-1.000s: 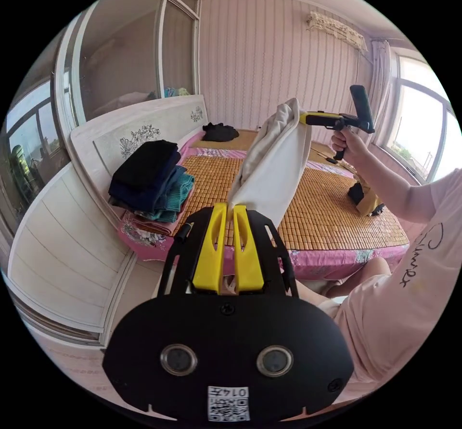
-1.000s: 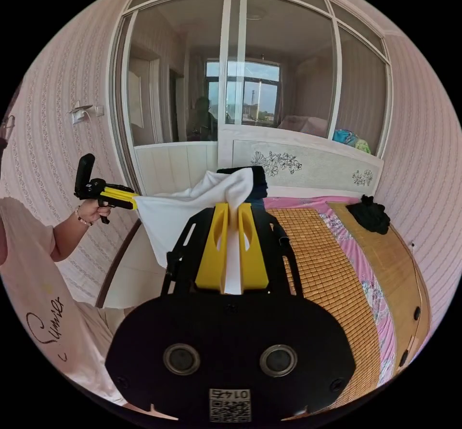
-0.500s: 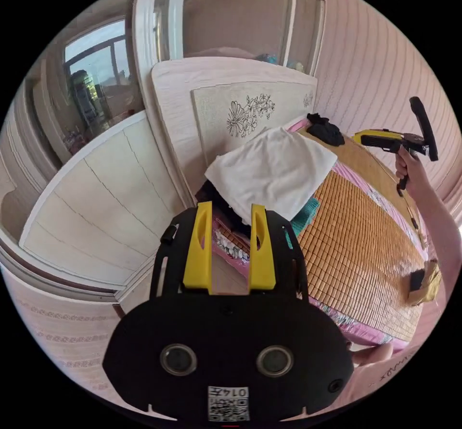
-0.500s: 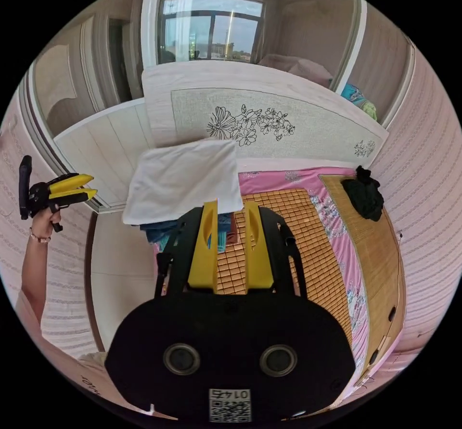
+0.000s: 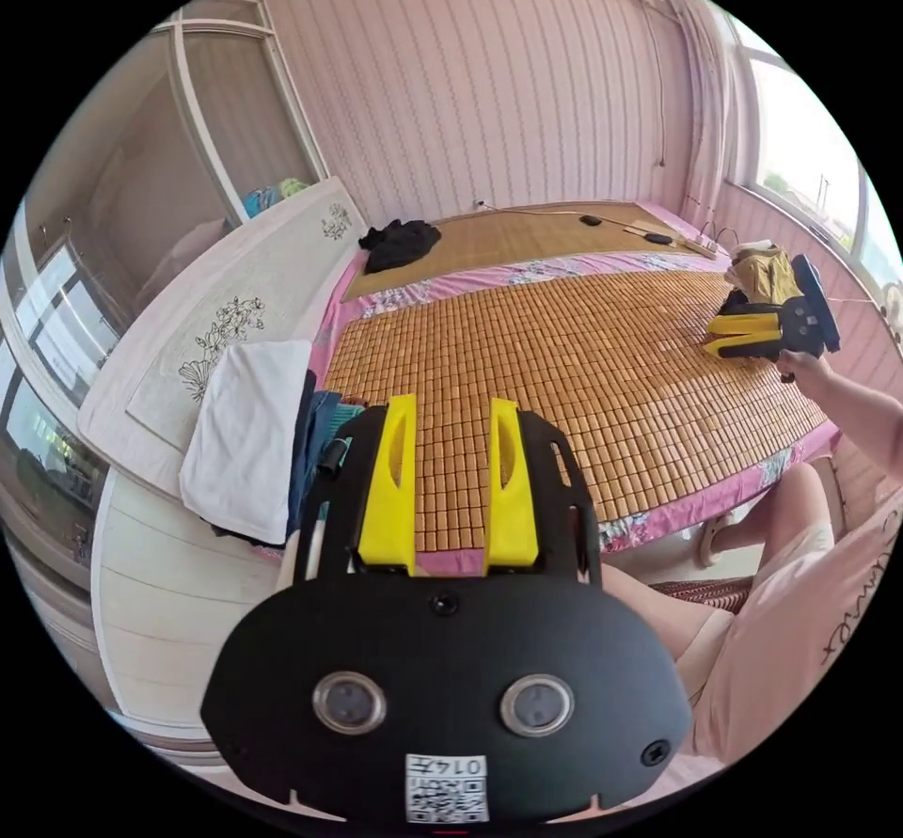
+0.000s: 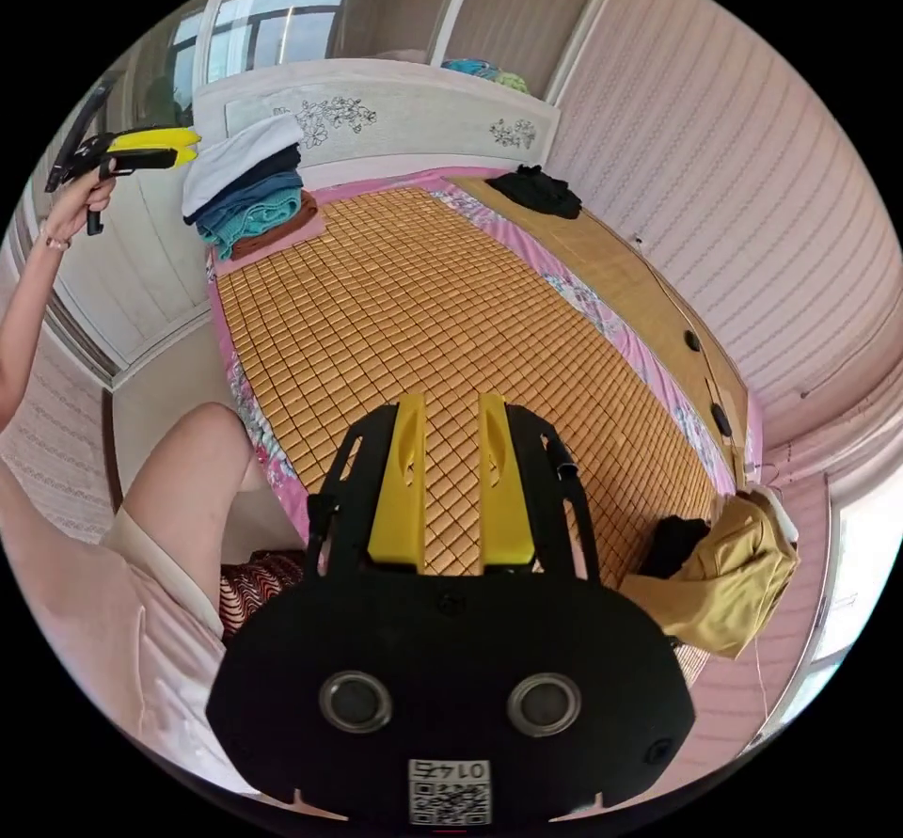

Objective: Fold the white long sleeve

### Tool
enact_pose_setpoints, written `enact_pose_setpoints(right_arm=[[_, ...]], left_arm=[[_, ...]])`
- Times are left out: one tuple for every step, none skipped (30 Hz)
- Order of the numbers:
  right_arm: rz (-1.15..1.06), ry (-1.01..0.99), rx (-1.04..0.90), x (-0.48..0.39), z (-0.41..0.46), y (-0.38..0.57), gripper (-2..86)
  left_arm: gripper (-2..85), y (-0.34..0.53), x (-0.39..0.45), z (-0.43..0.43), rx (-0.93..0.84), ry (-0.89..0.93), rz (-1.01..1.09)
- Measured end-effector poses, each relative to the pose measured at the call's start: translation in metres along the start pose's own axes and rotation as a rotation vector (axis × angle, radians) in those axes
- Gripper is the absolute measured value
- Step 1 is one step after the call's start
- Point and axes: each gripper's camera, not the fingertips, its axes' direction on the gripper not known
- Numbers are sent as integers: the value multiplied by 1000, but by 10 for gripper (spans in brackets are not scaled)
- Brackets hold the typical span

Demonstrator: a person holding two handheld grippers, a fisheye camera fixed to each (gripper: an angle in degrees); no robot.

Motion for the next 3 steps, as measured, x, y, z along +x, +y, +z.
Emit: enact_pose_setpoints(right_arm=[[63,36,-14,12,-15,41,86],[120,70,-22,23,-29,80,86],[146,87,-26,27,-35,100,87]], left_arm=[[113,-6,14,0,11,8,17],[113,-16,42,-1,32,23,52],[114,-27,69,-1,47,44,83]])
